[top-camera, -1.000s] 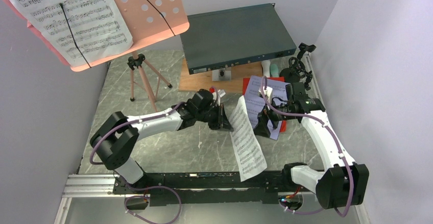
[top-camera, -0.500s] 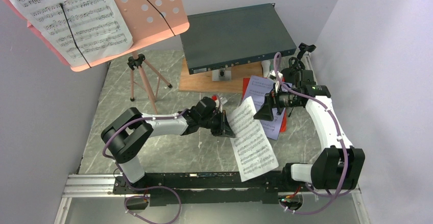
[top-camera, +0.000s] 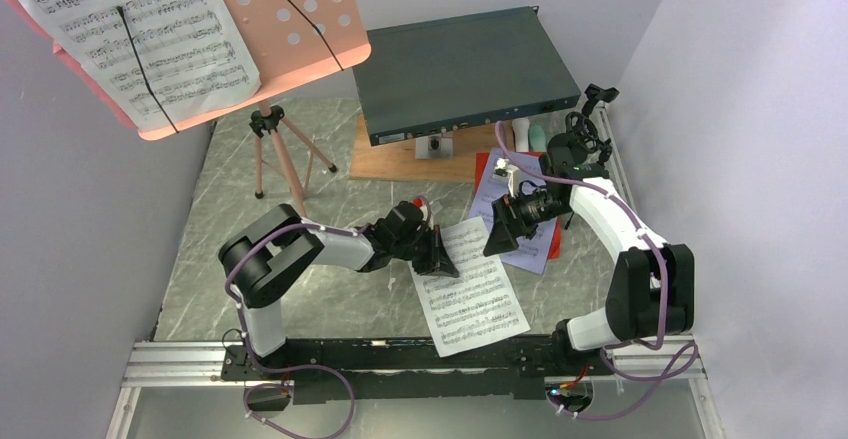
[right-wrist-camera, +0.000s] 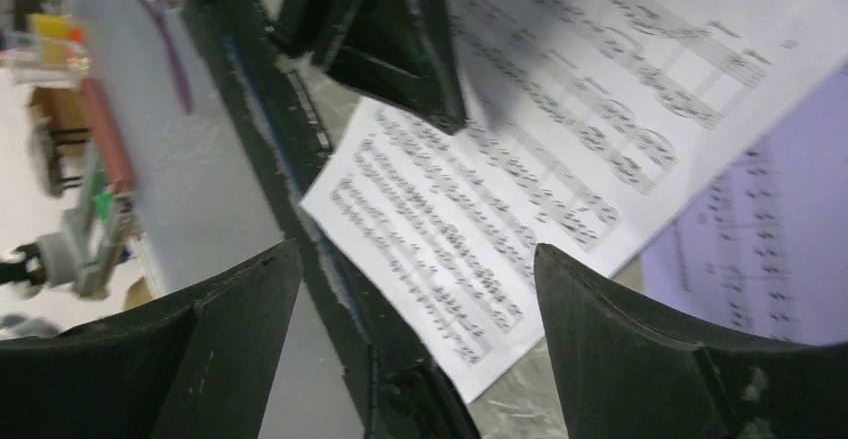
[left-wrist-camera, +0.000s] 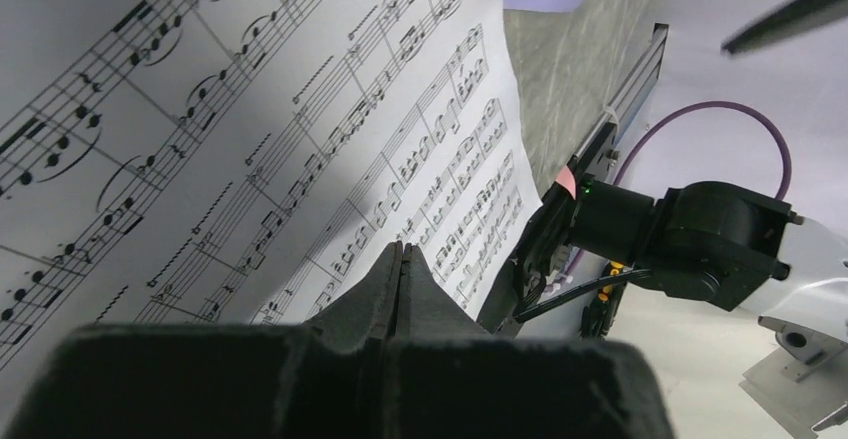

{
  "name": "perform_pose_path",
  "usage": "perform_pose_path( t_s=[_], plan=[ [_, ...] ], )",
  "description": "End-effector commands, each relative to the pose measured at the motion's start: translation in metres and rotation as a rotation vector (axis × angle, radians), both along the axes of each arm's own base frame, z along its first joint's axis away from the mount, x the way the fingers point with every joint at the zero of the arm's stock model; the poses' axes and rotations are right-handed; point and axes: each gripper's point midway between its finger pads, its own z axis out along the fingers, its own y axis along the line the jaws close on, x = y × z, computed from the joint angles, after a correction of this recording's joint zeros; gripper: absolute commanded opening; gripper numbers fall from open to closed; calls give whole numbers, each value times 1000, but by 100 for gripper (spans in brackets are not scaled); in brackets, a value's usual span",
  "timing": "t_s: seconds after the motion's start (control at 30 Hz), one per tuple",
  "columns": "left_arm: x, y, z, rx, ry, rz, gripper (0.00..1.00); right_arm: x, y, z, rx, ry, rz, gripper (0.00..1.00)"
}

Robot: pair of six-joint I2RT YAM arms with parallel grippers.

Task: Pack up the instrument practice props
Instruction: Place the sheet music at the center of the board, then pick up the sheet music from the center of the board.

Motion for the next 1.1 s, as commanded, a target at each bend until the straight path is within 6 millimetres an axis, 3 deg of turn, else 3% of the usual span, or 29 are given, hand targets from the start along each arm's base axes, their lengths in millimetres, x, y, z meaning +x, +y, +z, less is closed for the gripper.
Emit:
perform_pose_path(
  t_s=[0.0,0.13,0.2,0.37,0.5,0.63,0.77,0.87,1.07],
  plan=[
    [5,-1,3,-19,-52,19,0,29,-18,-18,-140,-140,-86,92],
    [12,10,26,9,-159,40,0,32,-19,-25,-159,-127,-73,93],
    [17,23,36,58,-221,69,7,36,-20,-30,-169,-133,-75,93],
    [17,67,44,174,-268,192,41,49,-16,-36,-164,-215,-83,94],
    [4,98,23,206,-203,306,62,49,-9,-41,-100,-328,-79,94],
    [2,121,12,192,-173,439,99,48,-9,-42,-96,-387,-58,95],
    [12,138,13,170,-203,566,100,43,-7,-51,-102,-381,-35,95],
    [19,139,23,143,-248,566,99,43,-9,-64,-177,-391,-13,91],
    [21,129,16,116,-162,514,99,42,-11,-93,-318,-351,52,49]
  ],
)
